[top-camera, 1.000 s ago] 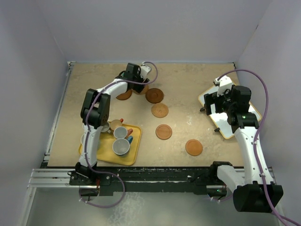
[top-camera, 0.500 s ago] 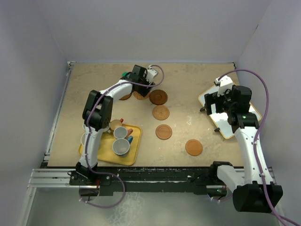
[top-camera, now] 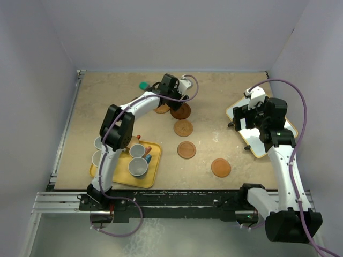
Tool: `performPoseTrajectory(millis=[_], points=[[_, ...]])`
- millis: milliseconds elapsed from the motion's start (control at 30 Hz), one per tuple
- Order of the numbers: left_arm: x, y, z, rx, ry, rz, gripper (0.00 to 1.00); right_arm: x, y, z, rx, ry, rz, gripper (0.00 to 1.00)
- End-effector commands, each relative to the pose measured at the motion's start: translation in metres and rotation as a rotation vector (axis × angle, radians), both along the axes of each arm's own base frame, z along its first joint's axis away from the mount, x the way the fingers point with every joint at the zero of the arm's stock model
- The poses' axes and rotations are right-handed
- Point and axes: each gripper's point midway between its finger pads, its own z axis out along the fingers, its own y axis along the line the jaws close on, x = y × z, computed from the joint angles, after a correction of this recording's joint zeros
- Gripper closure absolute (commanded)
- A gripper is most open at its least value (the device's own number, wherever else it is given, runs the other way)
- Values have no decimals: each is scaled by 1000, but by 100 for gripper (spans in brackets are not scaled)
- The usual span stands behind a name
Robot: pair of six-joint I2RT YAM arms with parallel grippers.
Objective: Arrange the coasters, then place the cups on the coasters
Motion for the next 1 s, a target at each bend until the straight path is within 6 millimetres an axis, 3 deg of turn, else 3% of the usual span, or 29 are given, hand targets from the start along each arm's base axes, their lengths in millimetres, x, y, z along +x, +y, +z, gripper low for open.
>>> performPoseTrajectory(millis=[0,433,867,967], points=[[3,-14,-2,-58,21,-13,32,1,1,20,1,-56,12,0],[-17,-5,-32,14,83,-35,32,0,1,20,1,-59,12,0],[-83,41,-35,127,163,-83,32,-1,3,22,7,-65,19,0],[-88,57,-35,173,150,-48,32,-1,3,22,9,-64,20,0]])
